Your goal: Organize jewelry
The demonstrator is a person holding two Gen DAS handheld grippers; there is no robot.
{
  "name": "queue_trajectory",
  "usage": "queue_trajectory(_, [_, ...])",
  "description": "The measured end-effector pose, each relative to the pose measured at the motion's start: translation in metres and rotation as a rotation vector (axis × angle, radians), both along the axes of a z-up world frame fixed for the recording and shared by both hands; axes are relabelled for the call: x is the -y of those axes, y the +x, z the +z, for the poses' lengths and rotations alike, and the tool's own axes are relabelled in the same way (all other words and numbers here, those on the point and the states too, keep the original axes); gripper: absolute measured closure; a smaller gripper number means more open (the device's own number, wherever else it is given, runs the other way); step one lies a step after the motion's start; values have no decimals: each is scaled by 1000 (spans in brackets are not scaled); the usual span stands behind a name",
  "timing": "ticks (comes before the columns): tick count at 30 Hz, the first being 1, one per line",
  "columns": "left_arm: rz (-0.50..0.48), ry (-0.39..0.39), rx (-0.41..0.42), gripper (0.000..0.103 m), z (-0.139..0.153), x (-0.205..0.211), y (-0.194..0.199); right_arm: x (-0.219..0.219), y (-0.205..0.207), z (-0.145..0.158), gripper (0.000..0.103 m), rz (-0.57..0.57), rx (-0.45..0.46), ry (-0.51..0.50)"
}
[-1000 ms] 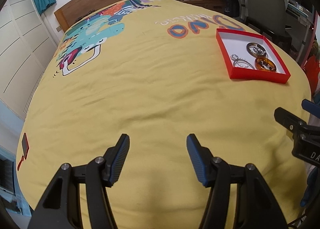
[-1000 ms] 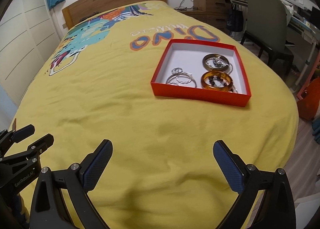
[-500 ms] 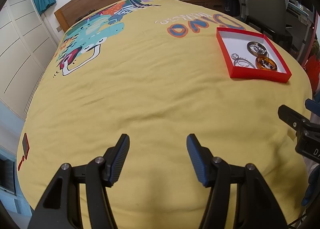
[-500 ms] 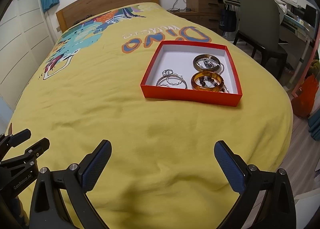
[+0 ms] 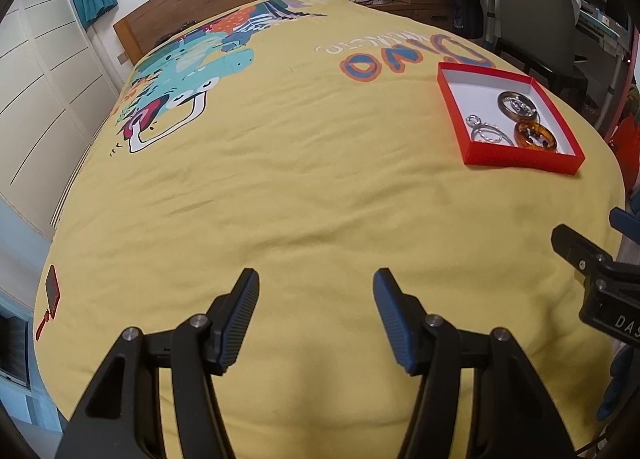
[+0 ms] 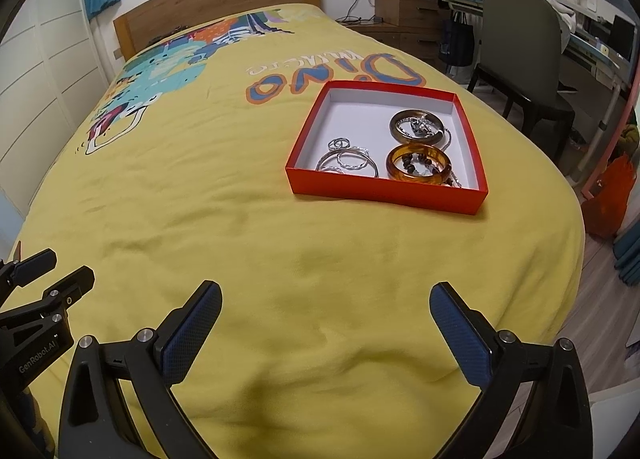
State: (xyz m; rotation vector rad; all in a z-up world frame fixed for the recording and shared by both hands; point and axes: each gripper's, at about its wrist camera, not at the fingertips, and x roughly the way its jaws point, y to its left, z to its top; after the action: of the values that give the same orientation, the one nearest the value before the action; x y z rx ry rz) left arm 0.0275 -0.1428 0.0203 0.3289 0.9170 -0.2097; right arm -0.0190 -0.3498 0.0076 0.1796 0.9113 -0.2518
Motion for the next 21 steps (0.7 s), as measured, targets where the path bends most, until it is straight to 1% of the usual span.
queue_trajectory(21, [15,-37,5,46,4,-8,0,-9,0,2,1,1,-7,-28])
